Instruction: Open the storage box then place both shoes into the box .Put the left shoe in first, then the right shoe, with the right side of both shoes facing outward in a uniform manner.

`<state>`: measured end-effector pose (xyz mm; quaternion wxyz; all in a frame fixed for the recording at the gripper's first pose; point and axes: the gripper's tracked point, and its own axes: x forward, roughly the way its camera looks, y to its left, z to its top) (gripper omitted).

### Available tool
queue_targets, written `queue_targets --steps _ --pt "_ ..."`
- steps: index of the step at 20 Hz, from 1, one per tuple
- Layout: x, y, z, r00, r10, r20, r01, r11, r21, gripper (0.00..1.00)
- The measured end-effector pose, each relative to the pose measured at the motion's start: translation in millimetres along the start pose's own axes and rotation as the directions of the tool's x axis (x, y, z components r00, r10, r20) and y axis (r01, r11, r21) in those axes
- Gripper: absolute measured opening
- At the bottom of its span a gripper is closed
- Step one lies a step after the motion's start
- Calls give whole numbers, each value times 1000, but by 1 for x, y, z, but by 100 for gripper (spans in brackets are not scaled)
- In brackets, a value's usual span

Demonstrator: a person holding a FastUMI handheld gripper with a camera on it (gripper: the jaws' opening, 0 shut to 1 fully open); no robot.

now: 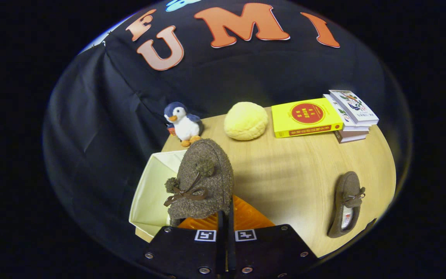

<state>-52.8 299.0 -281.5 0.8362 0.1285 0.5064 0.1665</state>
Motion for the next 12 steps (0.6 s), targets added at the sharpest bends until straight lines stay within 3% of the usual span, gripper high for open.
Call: queue_targets --steps 7,12 --pt "42 86 -12 998 52 -45 -53 998 -25 4" --pt "86 100 -36 993 -1 -122 3 1000 18 3"
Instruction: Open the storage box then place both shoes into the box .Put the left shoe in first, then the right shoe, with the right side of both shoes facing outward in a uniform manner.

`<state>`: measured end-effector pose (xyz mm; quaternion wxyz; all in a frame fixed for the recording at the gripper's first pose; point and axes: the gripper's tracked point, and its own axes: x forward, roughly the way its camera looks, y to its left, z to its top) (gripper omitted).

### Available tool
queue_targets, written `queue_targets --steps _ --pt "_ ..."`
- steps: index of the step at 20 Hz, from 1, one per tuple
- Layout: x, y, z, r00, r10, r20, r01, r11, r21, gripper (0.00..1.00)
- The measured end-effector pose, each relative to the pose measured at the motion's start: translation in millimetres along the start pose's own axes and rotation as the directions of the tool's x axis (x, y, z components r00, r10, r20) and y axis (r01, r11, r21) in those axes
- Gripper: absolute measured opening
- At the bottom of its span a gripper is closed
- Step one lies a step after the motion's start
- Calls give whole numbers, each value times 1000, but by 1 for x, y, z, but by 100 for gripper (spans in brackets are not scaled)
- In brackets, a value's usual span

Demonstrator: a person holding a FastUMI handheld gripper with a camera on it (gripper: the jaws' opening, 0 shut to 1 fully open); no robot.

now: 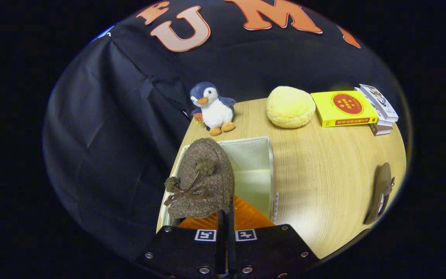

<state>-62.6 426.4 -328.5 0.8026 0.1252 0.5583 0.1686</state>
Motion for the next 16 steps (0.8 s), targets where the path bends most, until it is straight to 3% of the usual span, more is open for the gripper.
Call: queue_targets --steps 7,12,15,16 --pt "55 3 -36 985 -98 -140 102 994 24 4" --pt "71 28 -53 975 -25 -223 32 999 29 14" --pt "59 43 -41 984 29 -175 -25 999 24 27" --pt "52 49 -36 985 61 -164 -57 998 27 27"
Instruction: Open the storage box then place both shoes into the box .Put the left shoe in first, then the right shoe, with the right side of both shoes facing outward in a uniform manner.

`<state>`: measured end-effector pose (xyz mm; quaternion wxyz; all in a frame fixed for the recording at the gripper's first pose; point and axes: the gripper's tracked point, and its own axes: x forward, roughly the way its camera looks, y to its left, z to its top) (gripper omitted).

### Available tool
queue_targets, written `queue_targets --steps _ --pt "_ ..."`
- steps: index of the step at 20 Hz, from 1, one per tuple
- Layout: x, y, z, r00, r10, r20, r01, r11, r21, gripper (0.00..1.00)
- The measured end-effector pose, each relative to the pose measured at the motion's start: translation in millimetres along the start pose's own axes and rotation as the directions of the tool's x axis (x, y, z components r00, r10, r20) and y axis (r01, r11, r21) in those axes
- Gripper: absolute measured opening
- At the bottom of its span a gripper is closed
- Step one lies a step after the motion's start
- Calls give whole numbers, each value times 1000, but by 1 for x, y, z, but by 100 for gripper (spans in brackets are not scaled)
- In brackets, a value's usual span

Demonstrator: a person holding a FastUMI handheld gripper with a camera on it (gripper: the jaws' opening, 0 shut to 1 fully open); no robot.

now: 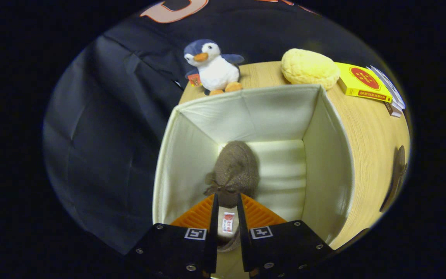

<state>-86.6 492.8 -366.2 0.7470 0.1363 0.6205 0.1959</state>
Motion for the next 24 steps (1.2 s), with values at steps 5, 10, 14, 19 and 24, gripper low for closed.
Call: queue_targets --steps 5,10,14,19,24 --pt "-62 -3 15 991 105 79 -104 994 -25 40" --pt "-124 -46 34 975 95 203 -76 992 -100 61" --pt "-155 -99 30 967 60 247 -33 993 -112 78" --pt "-186 -159 17 959 28 282 13 990 -140 90" --pt "-203 -224 -1 953 -29 301 71 989 -130 97"
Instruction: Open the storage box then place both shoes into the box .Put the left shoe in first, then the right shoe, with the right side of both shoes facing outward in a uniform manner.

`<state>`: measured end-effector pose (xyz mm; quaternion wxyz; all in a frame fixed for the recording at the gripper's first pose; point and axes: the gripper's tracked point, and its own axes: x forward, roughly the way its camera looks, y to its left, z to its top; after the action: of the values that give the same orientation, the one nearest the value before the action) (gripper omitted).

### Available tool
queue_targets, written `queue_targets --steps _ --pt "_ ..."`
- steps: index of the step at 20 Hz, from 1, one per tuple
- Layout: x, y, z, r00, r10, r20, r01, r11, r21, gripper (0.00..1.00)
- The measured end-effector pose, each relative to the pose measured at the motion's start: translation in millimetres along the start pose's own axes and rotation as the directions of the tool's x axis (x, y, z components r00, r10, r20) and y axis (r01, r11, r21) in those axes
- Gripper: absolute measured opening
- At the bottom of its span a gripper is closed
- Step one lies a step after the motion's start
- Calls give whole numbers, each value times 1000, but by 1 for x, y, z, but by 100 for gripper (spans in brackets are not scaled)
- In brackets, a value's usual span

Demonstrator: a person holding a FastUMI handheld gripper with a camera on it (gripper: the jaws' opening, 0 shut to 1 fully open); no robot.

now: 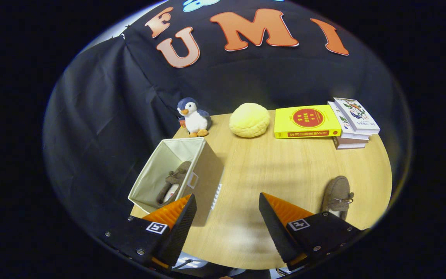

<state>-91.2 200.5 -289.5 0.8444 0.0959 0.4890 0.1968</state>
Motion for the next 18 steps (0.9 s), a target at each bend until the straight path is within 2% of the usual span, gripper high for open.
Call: queue_targets --steps 6,13,18 --pt "-14 -87 -33 997 -68 -30 69 996 63 97" --pt "-20 -197 -79 972 -218 -94 226 970 90 98" --pt "-7 -240 -107 960 -244 -136 259 960 104 97"
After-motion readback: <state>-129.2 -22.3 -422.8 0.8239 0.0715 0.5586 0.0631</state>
